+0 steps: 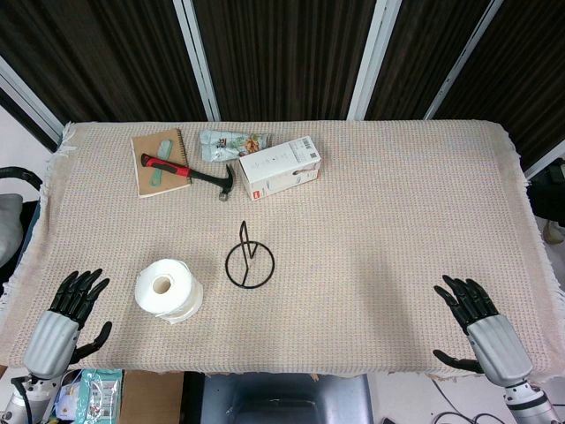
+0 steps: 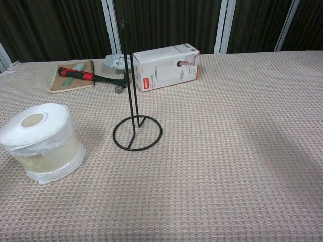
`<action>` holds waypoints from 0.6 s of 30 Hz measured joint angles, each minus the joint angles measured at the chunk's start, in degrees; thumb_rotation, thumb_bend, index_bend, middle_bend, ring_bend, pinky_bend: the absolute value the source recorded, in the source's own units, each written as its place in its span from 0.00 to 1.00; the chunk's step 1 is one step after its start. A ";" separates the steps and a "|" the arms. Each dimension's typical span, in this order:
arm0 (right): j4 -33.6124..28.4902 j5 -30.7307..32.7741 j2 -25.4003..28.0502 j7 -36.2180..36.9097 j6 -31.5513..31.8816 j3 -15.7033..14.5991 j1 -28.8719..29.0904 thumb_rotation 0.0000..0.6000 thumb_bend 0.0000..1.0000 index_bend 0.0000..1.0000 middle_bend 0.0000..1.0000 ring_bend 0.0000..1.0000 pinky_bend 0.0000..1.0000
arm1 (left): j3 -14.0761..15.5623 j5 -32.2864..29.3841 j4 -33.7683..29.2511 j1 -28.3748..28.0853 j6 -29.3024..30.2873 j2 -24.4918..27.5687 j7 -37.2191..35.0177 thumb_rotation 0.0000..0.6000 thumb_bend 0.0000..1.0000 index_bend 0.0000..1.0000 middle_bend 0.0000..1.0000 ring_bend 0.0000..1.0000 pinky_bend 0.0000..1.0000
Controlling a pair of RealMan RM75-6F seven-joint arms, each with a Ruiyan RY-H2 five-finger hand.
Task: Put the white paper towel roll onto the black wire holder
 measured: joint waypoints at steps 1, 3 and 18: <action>-0.01 -0.04 0.01 0.04 -0.02 -0.03 0.01 1.00 0.00 0.00 0.00 0.00 0.00 | 0.05 -0.07 -0.08 -0.03 -0.16 0.03 -0.28 1.00 0.42 0.00 0.00 0.00 0.02; -0.04 -0.07 0.03 0.12 0.07 -0.03 0.00 1.00 0.00 0.00 0.00 0.00 0.00 | 0.22 -0.23 -0.26 -0.22 -0.75 0.09 -1.51 1.00 0.40 0.00 0.00 0.00 0.02; 0.01 0.73 0.16 0.21 0.39 0.49 -0.15 1.00 0.00 0.00 0.00 0.00 0.00 | 1.69 -4.04 0.78 -7.90 -16.04 -2.62 -33.65 1.00 0.30 0.00 0.00 0.00 0.00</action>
